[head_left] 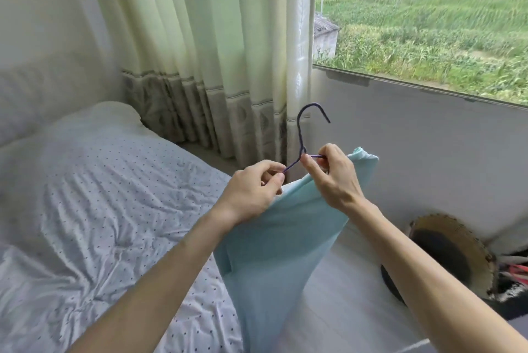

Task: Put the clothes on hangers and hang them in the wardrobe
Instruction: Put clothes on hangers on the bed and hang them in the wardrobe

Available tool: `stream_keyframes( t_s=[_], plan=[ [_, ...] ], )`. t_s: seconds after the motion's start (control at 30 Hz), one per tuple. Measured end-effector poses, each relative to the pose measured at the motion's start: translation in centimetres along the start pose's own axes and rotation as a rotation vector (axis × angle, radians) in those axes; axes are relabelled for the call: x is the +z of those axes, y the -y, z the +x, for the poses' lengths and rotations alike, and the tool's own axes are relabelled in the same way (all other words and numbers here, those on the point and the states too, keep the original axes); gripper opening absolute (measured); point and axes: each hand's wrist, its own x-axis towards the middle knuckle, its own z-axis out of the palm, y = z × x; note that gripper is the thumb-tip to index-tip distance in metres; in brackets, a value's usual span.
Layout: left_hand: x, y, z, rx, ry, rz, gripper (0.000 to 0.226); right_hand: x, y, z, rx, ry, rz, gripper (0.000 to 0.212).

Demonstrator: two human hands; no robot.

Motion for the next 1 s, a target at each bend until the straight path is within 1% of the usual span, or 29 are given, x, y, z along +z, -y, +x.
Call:
stream_keyframes(
  t_s=[0.1,0.27,0.4,0.43,0.53,0.6,0.67,0.73,0.8,0.9,1.0],
  plan=[
    [-1.2,0.7,2.4,-0.035,-0.082,0.003,0.018,2.5,0.9,3.1,-0.042,0.06,0.009,0.038],
    [-3.0,2.0,5.2,-0.137,-0.232,0.021,0.018,5.4,2.0,8.3,-0.107,0.183,-0.025,0.041],
    [-5.0,3.3,7.0,-0.192,-0.372,0.065,0.02,7.4,2.5,11.3,-0.188,0.248,0.029,0.032],
    [-5.6,3.7,7.4,-0.198,-0.406,0.081,0.021,8.0,2.4,11.7,-0.222,0.249,0.044,0.035],
    [-8.4,5.1,8.5,-0.223,-0.517,0.092,0.022,9.9,1.2,12.2,-0.287,0.217,0.081,0.059],
    [-10.6,6.1,9.5,-0.239,-0.576,0.093,0.022,11.5,-0.1,12.0,-0.303,0.203,0.081,0.065],
    [-12.6,7.4,10.8,-0.243,-0.619,0.085,0.023,13.5,-1.5,11.7,-0.271,0.234,0.051,0.068],
    [-14.3,9.3,12.3,-0.255,-0.644,0.071,0.022,15.8,-2.9,11.4,-0.217,0.308,-0.017,0.071],
    [-15.4,12.4,13.9,-0.284,-0.644,0.078,0.022,18.2,-4.3,11.2,-0.165,0.423,-0.125,0.074],
    [-15.7,19.0,16.0,-0.363,-0.608,0.07,0.02,22.1,-6.7,10.5,-0.088,0.615,-0.294,0.076],
    [-15.0,27.0,18.4,-0.45,-0.61,0.018,0.02,26.6,-9.7,9.8,0.007,0.788,-0.41,0.079]
  ],
)
